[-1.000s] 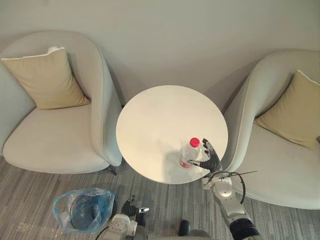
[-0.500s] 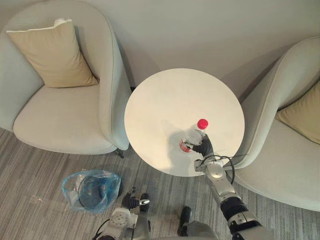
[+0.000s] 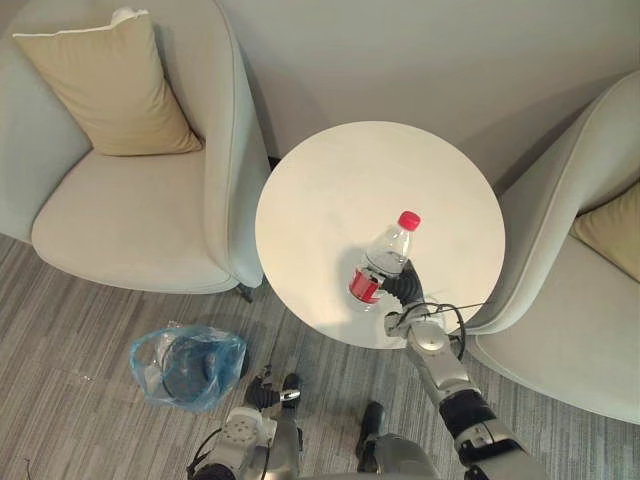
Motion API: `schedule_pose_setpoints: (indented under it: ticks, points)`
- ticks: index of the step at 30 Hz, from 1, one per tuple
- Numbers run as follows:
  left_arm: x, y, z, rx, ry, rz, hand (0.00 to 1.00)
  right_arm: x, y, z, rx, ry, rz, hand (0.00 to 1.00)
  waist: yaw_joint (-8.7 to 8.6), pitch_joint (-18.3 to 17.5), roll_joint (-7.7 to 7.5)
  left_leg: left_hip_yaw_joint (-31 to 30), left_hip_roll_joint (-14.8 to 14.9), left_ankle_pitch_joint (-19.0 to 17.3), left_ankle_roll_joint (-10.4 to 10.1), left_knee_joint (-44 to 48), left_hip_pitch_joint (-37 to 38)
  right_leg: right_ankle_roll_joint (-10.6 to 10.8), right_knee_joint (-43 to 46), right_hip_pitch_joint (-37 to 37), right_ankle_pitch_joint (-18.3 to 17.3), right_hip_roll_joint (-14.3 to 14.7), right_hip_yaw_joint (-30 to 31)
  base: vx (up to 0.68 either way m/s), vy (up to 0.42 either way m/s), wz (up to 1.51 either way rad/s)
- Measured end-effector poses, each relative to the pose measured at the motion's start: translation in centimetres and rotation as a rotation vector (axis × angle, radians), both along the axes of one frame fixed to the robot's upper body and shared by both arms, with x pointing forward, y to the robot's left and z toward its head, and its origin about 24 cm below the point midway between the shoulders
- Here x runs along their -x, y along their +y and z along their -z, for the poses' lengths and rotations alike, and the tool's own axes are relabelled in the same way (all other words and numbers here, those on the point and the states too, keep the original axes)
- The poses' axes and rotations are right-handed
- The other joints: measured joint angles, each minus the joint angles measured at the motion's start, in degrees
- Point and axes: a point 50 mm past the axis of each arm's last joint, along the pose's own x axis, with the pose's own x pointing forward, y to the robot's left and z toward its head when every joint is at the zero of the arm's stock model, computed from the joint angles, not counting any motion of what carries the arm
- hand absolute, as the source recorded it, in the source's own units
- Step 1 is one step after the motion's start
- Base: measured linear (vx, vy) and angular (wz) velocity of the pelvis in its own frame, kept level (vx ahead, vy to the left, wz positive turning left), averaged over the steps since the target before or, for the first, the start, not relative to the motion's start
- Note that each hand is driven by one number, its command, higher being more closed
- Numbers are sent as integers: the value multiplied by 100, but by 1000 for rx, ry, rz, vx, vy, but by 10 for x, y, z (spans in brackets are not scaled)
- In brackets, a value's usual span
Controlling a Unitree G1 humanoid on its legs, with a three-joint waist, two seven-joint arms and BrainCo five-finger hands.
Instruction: Gather rubbish on tea table into small bin, then transfer packed bag to large trash can.
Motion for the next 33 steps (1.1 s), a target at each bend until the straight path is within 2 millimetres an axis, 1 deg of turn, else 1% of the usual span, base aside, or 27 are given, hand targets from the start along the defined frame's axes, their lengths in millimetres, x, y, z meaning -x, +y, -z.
schedule_pose_setpoints:
  ticks: [2,3,5,7,10,12,15,17,22,24,25,27,28,29,30,31,32,33]
  points:
    - [1,0,0,-1,3,1,0,11,4,-5,5,-37,-29,100,-21,-8,-14,92,10,-9,-3,-2,60,20,18,3,-13,0,103,-25,3,-18]
    - [1,0,1,-1,5,1,0,13,4,-6,4,-41,-34,100,-26,-10,-17,107,12,-14,-1,-2,78,24,25,6,-15,0,126,-21,3,-18]
    - [3,0,2,1,12,4,0,21,8,-8,25,-62,-61,100,-99,-21,-30,172,16,-31,4,-5,183,32,40,72,-21,0,210,-19,6,-19]
    - [6,0,3,2,25,20,0,32,13,-8,53,-76,-99,100,-131,-95,-91,298,24,-72,4,-5,320,56,39,136,-36,4,356,-26,10,-27]
    - [10,-2,6,-10,45,53,0,42,16,-8,69,-84,-120,100,-157,-246,-142,383,28,-94,9,-5,369,56,39,138,-35,4,442,-5,9,-18]
    - [17,-3,10,-12,72,68,0,52,22,-6,81,-78,-159,100,-171,-464,-182,488,31,-132,22,-5,447,58,39,153,-34,6,556,17,14,-25]
    - [21,-5,12,-16,88,92,0,57,32,-5,112,-88,-207,100,-185,-597,-203,618,31,-166,32,0,575,68,82,179,-28,4,713,5,15,-26]
    - [23,-7,13,-14,96,105,0,60,34,-3,139,-86,-225,100,-199,-650,-205,623,27,-172,40,14,594,71,136,173,-30,-4,726,-28,15,-5]
    - [25,-10,14,-16,106,127,0,65,35,-10,182,-124,-240,100,-240,-706,-186,470,-17,-197,66,186,579,131,223,269,-82,-51,661,-66,8,14]
    - [25,-11,14,-16,108,128,0,65,34,-14,191,-143,-243,100,-242,-725,-164,395,-35,-193,65,196,578,142,268,254,-116,-63,655,-82,3,15]
    - [27,-11,15,-15,112,127,0,66,34,-14,197,-145,-250,100,-229,-766,-130,328,-51,-181,62,196,556,144,252,264,-119,-70,622,-74,1,27]
    - [30,-11,16,-15,119,131,0,67,34,-13,198,-141,-250,100,-272,-833,-76,138,-85,-119,68,206,400,146,274,253,-126,-95,470,-58,-11,59]
    - [29,-14,16,-12,114,141,0,66,32,-14,207,-145,-246,100,-280,-828,-7,-188,-141,37,70,207,152,134,356,136,-156,-130,181,-52,-31,96]
    - [28,-16,15,-11,109,148,0,65,31,-15,213,-150,-245,100,-279,-811,35,-349,-165,115,66,202,23,118,423,66,-183,-148,52,-72,-42,111]
    - [26,-18,14,-10,103,155,0,64,30,-16,219,-155,-244,100,-270,-787,81,-445,-164,194,53,201,-73,93,483,8,-212,-151,-32,-111,-44,108]
    - [23,-23,12,-4,82,174,0,57,31,-19,239,-173,-244,100,-234,-724,198,-556,-172,319,24,439,-396,19,621,-116,-261,-121,-54,-99,-33,95]
    - [22,-24,11,-2,75,175,0,54,31,-21,245,-180,-244,100,-195,-703,234,-553,-190,380,38,522,-490,13,612,-115,-259,-107,-65,-187,-49,108]
    - [18,-27,9,5,57,176,0,47,32,-25,260,-205,-236,100,-143,-678,278,-566,-270,765,33,351,-560,-74,527,-86,-206,-131,-261,-154,-6,75]
